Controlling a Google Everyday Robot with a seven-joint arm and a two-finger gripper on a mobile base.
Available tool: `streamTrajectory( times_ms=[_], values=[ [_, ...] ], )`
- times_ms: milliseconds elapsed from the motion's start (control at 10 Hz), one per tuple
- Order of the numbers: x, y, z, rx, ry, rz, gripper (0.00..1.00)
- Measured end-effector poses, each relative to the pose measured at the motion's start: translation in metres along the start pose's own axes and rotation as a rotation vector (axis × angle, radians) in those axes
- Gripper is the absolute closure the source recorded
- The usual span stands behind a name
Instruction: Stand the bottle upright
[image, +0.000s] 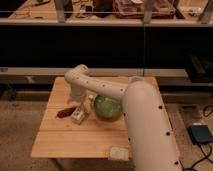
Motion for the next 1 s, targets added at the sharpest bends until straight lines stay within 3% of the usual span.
streamTrajectory(
  times_ms=[500, 800, 1000],
  values=[
    [-0.001, 0.015, -0.001, -0.008, 0.008, 0.026, 0.20],
    [-0.001, 0.021, 0.000, -0.026, 0.019, 0.015, 0.40],
    [-0.006, 0.021, 0.006, -0.042, 0.007, -0.003, 0.64]
  ],
)
